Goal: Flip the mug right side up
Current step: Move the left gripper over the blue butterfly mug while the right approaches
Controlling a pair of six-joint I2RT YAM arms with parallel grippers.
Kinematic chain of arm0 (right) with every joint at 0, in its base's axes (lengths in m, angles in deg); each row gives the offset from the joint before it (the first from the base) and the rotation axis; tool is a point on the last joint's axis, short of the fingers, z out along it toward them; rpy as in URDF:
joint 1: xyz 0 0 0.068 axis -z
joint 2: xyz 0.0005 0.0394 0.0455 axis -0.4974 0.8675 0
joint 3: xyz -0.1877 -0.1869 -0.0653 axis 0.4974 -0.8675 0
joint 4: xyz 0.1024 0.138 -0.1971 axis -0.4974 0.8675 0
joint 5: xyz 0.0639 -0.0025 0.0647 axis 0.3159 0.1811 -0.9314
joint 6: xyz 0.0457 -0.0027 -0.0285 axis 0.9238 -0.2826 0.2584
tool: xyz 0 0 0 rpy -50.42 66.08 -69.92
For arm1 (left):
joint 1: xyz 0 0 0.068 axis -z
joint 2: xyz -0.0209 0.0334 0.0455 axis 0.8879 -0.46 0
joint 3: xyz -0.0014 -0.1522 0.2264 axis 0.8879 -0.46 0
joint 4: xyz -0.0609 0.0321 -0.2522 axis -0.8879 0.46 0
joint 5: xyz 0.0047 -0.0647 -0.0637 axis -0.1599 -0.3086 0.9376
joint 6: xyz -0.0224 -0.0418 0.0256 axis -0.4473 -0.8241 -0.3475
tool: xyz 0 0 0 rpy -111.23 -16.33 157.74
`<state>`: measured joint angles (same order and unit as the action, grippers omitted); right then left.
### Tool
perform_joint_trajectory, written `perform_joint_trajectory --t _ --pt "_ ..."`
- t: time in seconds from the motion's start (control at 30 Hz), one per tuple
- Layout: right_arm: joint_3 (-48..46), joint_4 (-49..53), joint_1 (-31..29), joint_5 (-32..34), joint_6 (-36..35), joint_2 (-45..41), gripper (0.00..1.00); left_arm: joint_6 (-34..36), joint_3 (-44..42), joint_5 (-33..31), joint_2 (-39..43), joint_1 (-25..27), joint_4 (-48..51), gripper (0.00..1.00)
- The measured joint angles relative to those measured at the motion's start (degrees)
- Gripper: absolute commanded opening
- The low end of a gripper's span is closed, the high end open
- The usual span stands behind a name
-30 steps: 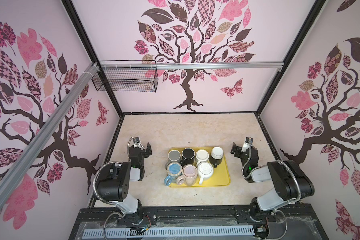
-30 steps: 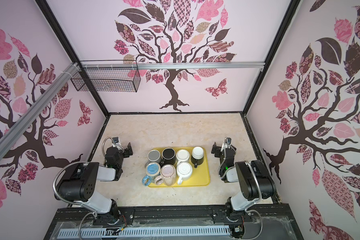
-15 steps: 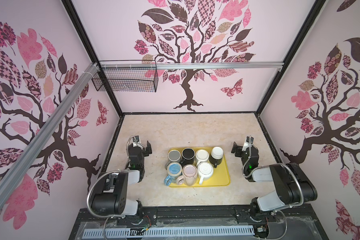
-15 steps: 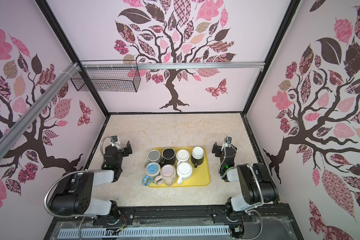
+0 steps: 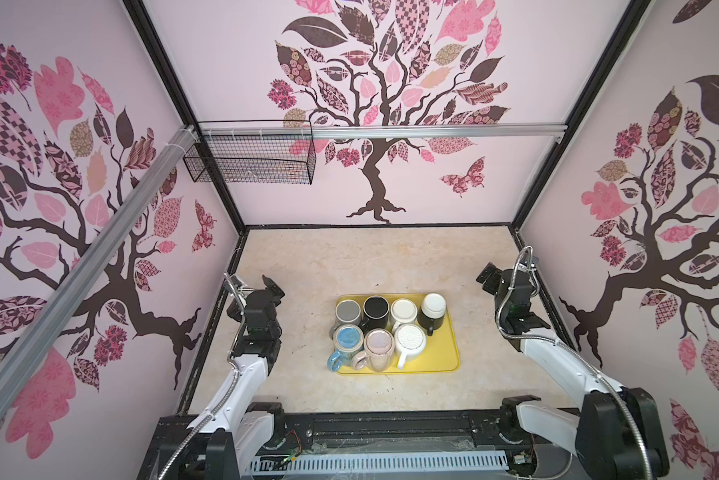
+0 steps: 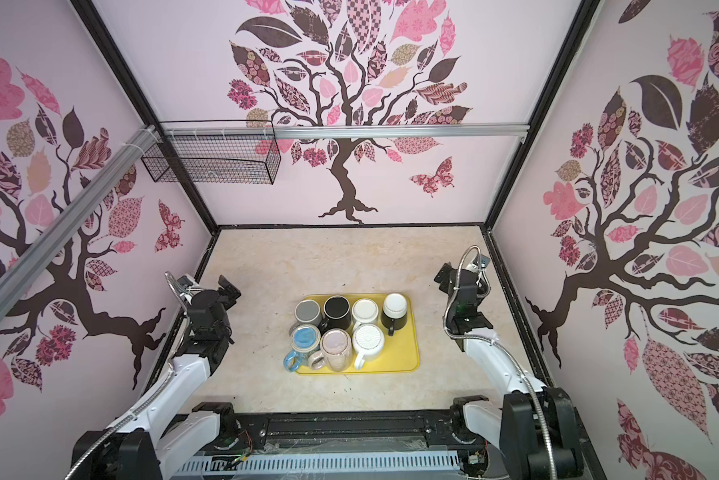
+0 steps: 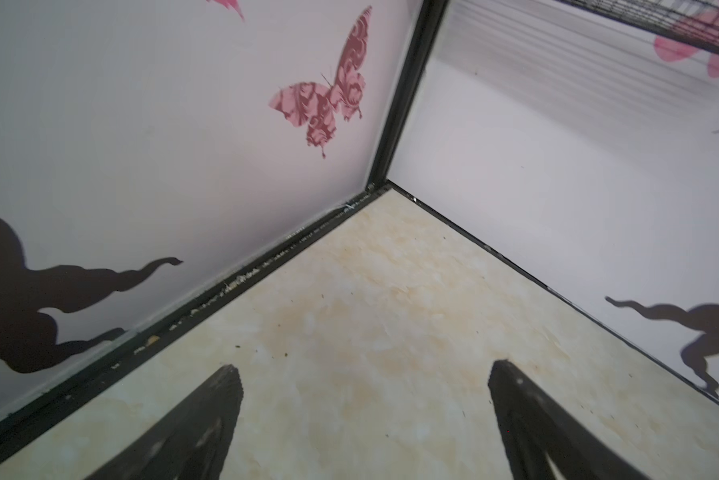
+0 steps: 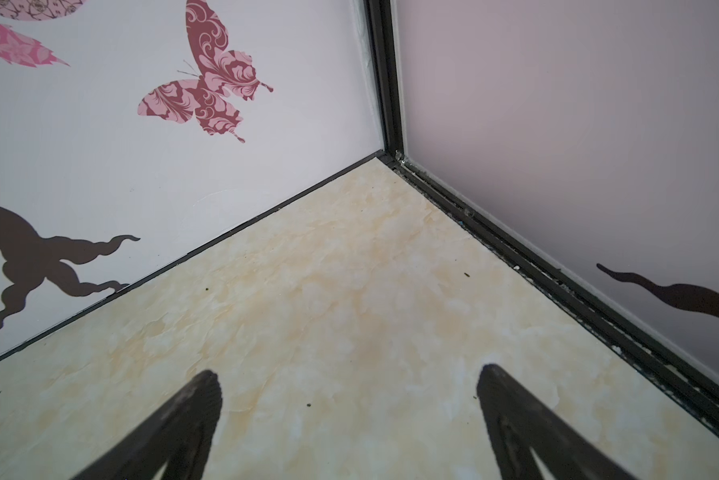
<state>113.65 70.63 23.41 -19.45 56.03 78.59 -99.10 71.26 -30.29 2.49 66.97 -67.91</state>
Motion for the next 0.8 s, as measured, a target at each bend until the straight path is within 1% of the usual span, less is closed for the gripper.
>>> perform_joint_trajectory --t 0.07,0.17,0.23,0.27,0.3,0.43,0.5,0.53,0.63,0.73,0.8 --pt "0.94 2.56 -2.91 -0.44 0.90 -1.09 1.00 -1.49 2.84 1.84 -0.02 3.45 6.03 0.96" --pt "2.75 5.73 -8.37 -0.85 1.20 -1.09 1.00 -3.04 6.40 4.66 1.07 8.04 11.91 0.92" --pt "4.22 8.31 -12.09 -1.57 1.20 -0.66 1.00 -3.93 9.79 6.62 2.08 12.52 17.70 0.89" --pt "4.81 9.33 -13.51 -2.23 1.22 -0.46 1.00 -3.89 11.21 7.08 2.10 14.10 19.82 0.89" --pt "5.25 10.38 -14.64 -3.10 1.22 -0.37 1.00 -3.72 14.08 8.11 1.81 17.11 23.50 0.89" --pt "5.05 14.05 -16.39 -6.95 1.46 -1.16 1.00 -1.70 25.29 9.09 -0.96 28.02 36.89 0.88" --pt "4.15 15.93 -16.70 -8.50 1.46 -2.73 1.00 -0.79 29.49 10.03 -2.36 31.71 43.47 0.87" --pt "3.69 17.14 -16.72 -9.33 1.46 -3.89 1.00 -0.31 31.12 10.99 -2.86 33.18 46.82 0.86" --pt "2.75 19.23 -16.85 -11.56 1.46 -6.95 1.00 1.53 33.31 14.03 -2.91 35.21 55.89 0.83" --pt "2.16 20.37 -17.42 -13.14 1.46 -9.44 1.00 3.41 34.69 17.03 -2.01 35.60 64.83 0.79" --pt "1.64 20.46 -17.81 -13.75 1.55 -10.64 1.00 4.52 35.95 18.05 -0.81 35.60 70.42 0.73"
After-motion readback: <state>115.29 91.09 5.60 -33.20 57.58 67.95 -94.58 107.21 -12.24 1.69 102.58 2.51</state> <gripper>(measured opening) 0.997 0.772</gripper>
